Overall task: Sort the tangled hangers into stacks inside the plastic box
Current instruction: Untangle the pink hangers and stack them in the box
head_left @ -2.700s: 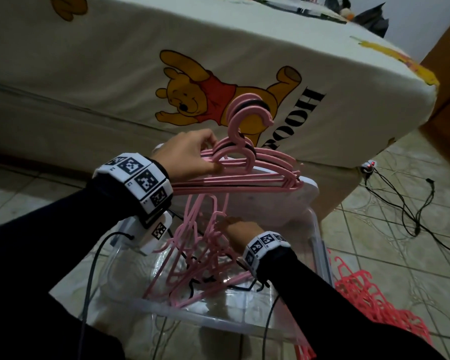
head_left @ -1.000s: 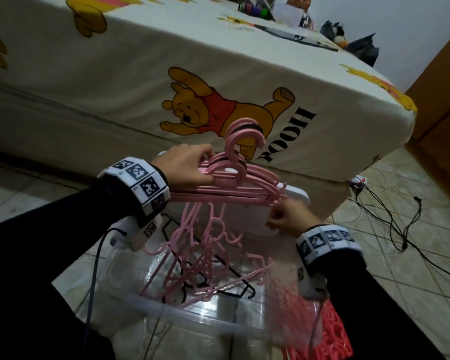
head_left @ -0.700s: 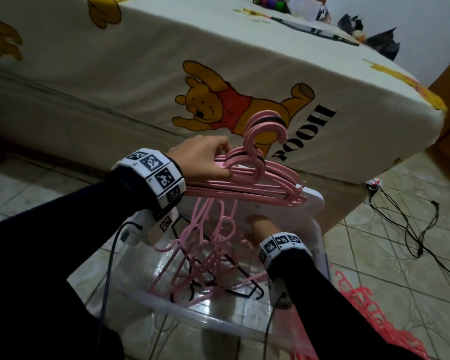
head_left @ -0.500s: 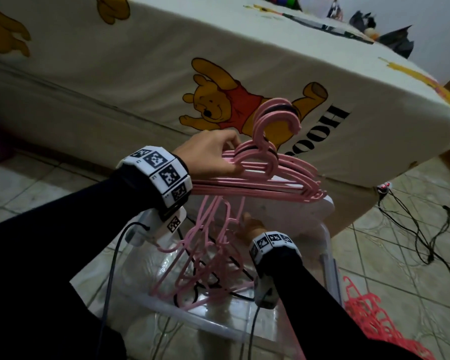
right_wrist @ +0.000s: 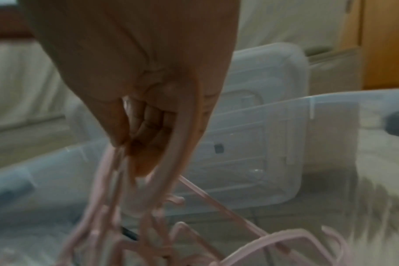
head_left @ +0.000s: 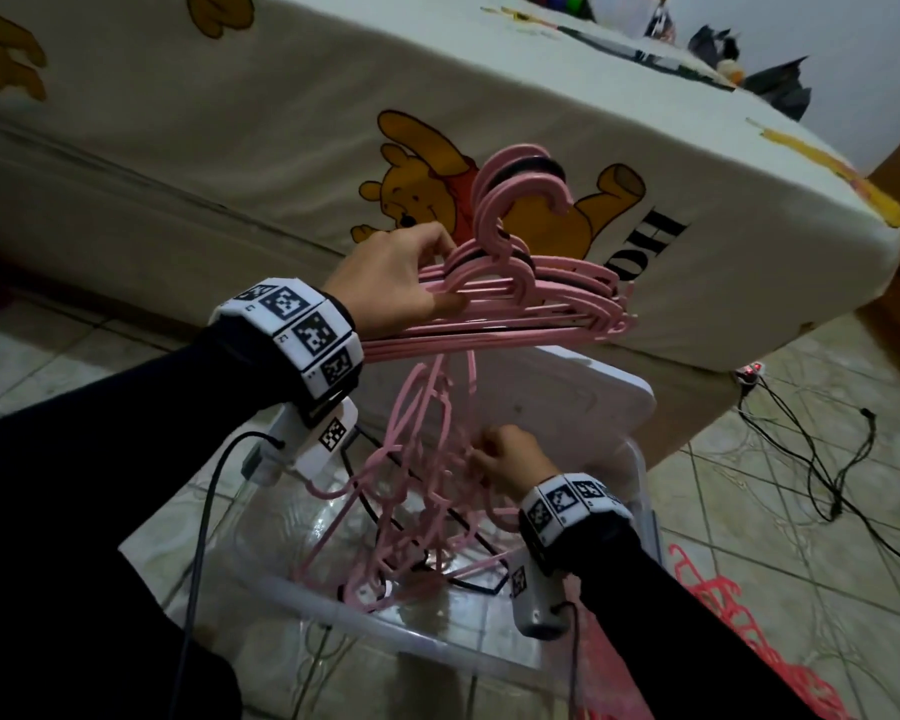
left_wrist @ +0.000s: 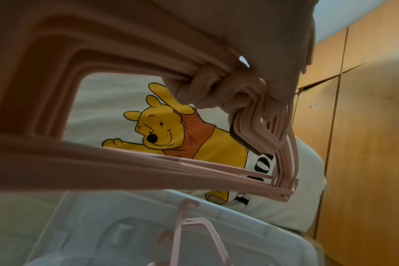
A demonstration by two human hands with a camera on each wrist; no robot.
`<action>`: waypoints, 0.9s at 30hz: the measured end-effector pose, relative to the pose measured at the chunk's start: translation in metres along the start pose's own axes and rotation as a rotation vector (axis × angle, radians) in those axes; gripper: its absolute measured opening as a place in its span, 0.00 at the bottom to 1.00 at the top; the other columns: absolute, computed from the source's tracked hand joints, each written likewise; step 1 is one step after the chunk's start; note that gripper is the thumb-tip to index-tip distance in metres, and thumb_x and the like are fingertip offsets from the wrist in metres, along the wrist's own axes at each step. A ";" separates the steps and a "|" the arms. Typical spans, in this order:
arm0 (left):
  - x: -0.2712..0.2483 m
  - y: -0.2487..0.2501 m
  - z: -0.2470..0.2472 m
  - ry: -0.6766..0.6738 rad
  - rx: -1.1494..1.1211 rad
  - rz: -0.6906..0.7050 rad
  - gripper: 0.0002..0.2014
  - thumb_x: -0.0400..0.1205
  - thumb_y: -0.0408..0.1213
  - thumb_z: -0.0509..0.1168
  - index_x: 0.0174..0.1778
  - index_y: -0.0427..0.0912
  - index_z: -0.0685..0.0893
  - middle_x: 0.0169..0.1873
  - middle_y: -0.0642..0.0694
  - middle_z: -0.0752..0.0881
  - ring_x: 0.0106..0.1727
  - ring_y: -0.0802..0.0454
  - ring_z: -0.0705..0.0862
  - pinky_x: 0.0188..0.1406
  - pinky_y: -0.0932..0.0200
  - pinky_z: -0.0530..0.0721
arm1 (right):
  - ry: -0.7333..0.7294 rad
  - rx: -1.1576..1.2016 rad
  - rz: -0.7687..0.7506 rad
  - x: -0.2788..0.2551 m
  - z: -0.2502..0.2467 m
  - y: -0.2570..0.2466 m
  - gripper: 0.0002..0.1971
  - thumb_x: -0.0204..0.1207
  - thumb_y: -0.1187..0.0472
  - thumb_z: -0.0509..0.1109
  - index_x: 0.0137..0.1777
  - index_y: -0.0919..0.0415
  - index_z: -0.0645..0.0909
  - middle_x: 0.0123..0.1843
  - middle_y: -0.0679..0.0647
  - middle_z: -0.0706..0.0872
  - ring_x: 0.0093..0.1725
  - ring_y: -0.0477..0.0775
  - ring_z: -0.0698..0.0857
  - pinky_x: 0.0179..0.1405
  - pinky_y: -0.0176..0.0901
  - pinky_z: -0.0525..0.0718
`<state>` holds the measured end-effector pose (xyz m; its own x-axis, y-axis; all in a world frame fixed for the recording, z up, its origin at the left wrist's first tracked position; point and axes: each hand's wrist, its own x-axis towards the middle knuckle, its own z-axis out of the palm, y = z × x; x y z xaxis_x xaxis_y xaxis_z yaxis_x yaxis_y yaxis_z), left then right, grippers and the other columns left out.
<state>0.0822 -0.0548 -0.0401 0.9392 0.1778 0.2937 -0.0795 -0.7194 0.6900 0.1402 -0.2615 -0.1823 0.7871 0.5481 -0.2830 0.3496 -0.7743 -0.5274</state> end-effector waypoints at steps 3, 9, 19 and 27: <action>-0.002 0.003 -0.001 0.016 0.009 -0.021 0.16 0.70 0.49 0.76 0.50 0.52 0.80 0.46 0.50 0.86 0.49 0.50 0.84 0.51 0.44 0.83 | 0.011 0.183 0.021 -0.023 -0.011 -0.006 0.10 0.77 0.62 0.71 0.52 0.57 0.71 0.44 0.62 0.88 0.35 0.53 0.85 0.29 0.40 0.82; -0.006 0.004 -0.001 0.006 0.050 -0.022 0.17 0.70 0.51 0.76 0.50 0.54 0.78 0.46 0.52 0.84 0.51 0.49 0.84 0.48 0.50 0.83 | -0.022 0.373 0.086 -0.056 -0.012 -0.008 0.19 0.79 0.67 0.67 0.60 0.51 0.61 0.44 0.60 0.88 0.32 0.52 0.86 0.18 0.39 0.78; -0.007 0.005 -0.007 0.053 0.027 -0.063 0.18 0.70 0.51 0.74 0.51 0.50 0.80 0.44 0.49 0.87 0.47 0.48 0.85 0.52 0.43 0.83 | -0.021 0.915 0.231 -0.068 -0.024 -0.013 0.10 0.80 0.75 0.59 0.47 0.75 0.82 0.31 0.63 0.82 0.24 0.53 0.84 0.26 0.44 0.88; -0.007 0.001 -0.005 0.007 0.033 -0.041 0.18 0.70 0.53 0.75 0.50 0.53 0.79 0.46 0.50 0.87 0.49 0.50 0.84 0.52 0.45 0.84 | 0.157 0.524 -0.004 -0.072 -0.056 -0.025 0.04 0.74 0.73 0.71 0.45 0.66 0.82 0.34 0.61 0.86 0.24 0.47 0.83 0.26 0.37 0.83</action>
<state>0.0740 -0.0534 -0.0385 0.9392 0.2121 0.2702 -0.0298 -0.7333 0.6793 0.1032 -0.2995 -0.1041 0.8670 0.4654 -0.1784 0.0839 -0.4890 -0.8682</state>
